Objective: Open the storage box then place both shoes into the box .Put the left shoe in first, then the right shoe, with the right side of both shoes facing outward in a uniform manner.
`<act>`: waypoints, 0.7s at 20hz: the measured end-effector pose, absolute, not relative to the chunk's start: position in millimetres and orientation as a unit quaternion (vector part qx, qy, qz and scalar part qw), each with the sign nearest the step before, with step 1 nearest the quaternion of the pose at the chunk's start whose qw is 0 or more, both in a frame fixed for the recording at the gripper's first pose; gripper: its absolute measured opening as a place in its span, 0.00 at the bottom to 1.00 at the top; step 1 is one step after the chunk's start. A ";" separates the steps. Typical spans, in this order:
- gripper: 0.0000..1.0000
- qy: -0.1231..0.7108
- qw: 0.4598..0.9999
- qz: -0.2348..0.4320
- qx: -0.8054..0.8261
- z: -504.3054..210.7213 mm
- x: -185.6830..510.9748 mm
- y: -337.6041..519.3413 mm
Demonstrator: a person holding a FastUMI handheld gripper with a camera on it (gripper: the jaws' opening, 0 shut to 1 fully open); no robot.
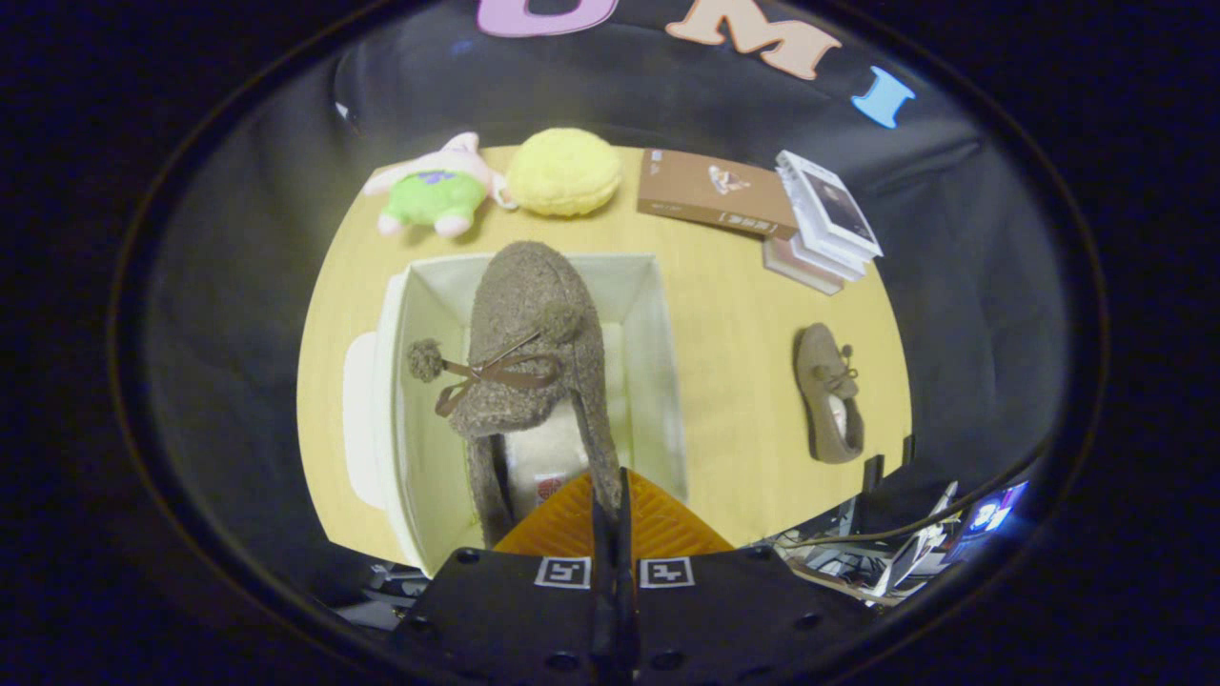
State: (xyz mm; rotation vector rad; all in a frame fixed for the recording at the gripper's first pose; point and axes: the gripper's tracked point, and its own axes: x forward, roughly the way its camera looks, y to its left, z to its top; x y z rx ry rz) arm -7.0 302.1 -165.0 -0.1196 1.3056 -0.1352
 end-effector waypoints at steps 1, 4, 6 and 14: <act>0.05 0.613 0.786 -0.061 -0.058 -177.3 -8.2 308.1; 0.05 0.624 0.776 -0.053 -0.071 -210.1 -7.0 325.7; 0.05 0.628 0.773 -0.043 -0.079 -227.3 -4.7 337.5; 0.14 0.639 0.761 -0.023 -0.106 -259.9 -4.6 357.1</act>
